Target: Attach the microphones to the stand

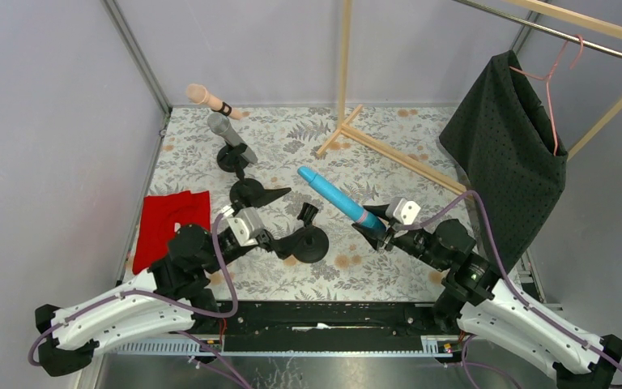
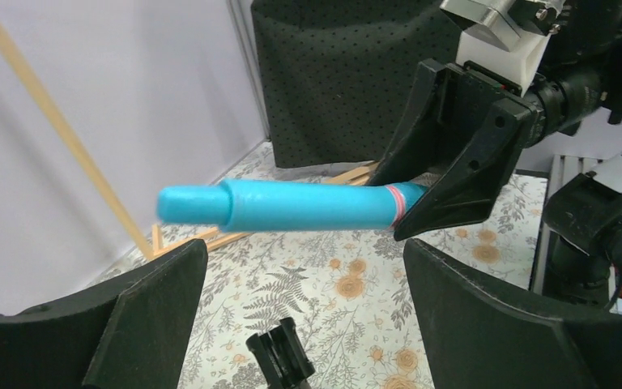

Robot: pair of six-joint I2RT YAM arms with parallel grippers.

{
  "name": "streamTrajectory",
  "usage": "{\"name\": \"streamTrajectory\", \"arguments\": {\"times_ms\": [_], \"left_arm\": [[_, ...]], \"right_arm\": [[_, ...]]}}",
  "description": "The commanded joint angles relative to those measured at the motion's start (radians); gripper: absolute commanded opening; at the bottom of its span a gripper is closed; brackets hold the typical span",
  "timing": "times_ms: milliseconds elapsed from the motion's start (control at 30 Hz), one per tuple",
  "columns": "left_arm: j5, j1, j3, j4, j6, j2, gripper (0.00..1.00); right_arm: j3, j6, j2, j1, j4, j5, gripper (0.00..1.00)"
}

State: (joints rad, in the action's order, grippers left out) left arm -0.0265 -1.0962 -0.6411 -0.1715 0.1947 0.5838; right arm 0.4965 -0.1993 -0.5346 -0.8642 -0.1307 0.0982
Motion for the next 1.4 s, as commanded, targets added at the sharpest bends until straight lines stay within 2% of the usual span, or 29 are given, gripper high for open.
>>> {"name": "streamTrajectory", "arguments": {"times_ms": [0,200,367,567,800,1100,1367], "left_arm": [[0.085,-0.004,-0.055,-0.035,0.03,0.007,0.95],[0.136,-0.004,-0.165,0.189,0.263,0.001,0.94],[0.165,-0.004,-0.274,0.398,0.472,0.042,0.93],[0.138,-0.004,-0.401,0.618,0.622,0.162,0.93],[0.144,-0.01,-0.471,0.694,0.654,0.251,0.93],[0.046,-0.033,-0.567,0.754,0.664,0.371,0.92],[-0.038,-0.061,-0.551,0.787,0.685,0.393,0.88]], "right_arm": [[0.1,-0.197,-0.05,-0.006,-0.036,0.112,0.17],[0.346,-0.336,-0.184,-0.005,0.323,0.07,0.15],[0.439,-0.405,-0.217,-0.006,0.426,0.072,0.15],[0.576,-0.472,-0.302,-0.005,0.602,0.128,0.14],[0.642,-0.506,-0.351,-0.005,0.656,0.178,0.14],[0.731,-0.535,-0.43,-0.005,0.71,0.257,0.11],[0.74,-0.534,-0.43,-0.005,0.707,0.302,0.11]]}}
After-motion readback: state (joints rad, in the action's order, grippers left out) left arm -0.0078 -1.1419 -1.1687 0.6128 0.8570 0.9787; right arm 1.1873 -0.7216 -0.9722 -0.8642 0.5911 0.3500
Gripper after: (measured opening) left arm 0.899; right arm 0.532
